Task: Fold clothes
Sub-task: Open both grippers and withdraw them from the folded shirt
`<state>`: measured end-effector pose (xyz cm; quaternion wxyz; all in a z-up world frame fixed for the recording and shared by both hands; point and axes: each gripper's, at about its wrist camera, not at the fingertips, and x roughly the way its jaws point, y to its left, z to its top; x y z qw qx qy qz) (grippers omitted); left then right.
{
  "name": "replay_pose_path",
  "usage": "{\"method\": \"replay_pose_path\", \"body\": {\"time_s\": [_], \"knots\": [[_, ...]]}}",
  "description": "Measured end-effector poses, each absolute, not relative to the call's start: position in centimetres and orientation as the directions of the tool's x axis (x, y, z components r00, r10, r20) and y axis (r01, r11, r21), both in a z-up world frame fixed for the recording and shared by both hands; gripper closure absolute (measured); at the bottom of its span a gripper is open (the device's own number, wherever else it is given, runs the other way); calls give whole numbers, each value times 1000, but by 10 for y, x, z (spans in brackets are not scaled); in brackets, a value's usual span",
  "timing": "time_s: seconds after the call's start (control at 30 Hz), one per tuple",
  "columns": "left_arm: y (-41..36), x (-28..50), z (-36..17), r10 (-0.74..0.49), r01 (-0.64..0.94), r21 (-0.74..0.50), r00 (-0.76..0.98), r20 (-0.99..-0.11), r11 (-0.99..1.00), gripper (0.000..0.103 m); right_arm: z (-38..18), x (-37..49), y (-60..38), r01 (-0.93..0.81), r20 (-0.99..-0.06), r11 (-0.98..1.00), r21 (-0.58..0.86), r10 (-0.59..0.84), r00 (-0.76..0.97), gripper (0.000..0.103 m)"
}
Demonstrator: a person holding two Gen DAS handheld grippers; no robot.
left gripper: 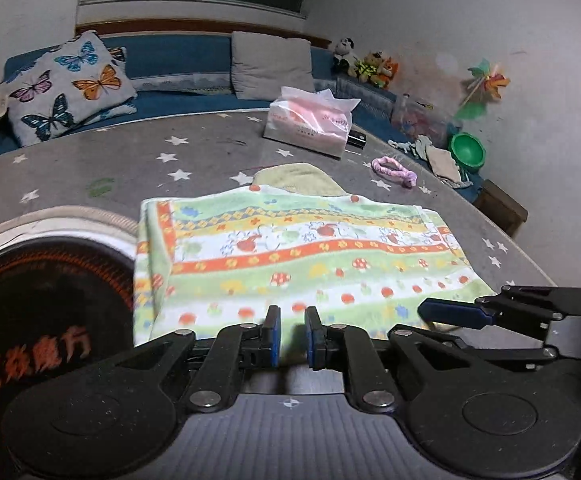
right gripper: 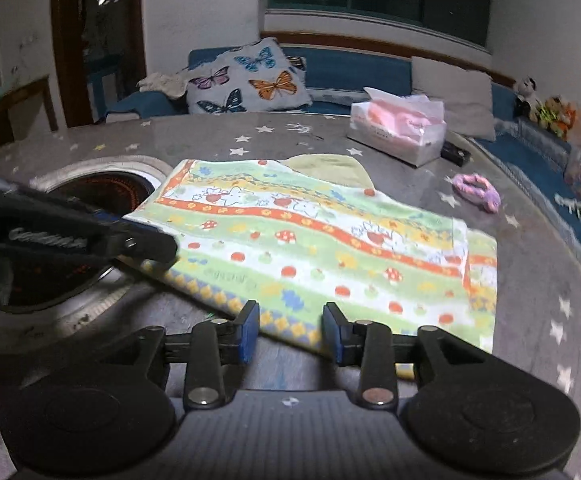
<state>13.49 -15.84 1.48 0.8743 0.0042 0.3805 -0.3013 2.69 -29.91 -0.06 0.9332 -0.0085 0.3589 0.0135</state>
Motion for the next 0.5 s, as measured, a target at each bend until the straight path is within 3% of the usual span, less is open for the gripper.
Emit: {"method": "replay_pose_path", "body": {"time_s": [0.07, 0.13, 0.23, 0.3, 0.33, 0.43, 0.5], "knots": [[-153, 123, 18, -496, 515, -194, 552, -670, 835, 53, -1, 19, -300, -13, -665, 1000, 20, 23, 747, 59], [-149, 111, 20, -474, 504, -168, 574, -668, 847, 52, -1, 10, -299, -1, -658, 999, 40, 28, 753, 58], [-141, 95, 22, -457, 496, -146, 592, -664, 856, 36, 0, -3, -296, 6, -649, 998, 64, 37, 760, 34], [-138, 86, 23, -441, 487, -130, 607, -661, 864, 23, 1, -11, -293, 13, -641, 998, 61, 29, 767, 28], [-136, 81, 23, -434, 482, -122, 614, -659, 868, 20, 1, -13, -292, 14, -639, 998, 58, 26, 769, 27], [-133, 71, 25, -420, 475, -107, 625, -658, 874, 10, 1, -23, -288, 24, -631, 998, 63, 21, 775, 12], [-131, 65, 25, -413, 470, -101, 629, -659, 877, 6, 1, -30, -286, 33, -626, 998, 61, 12, 780, 11]]}}
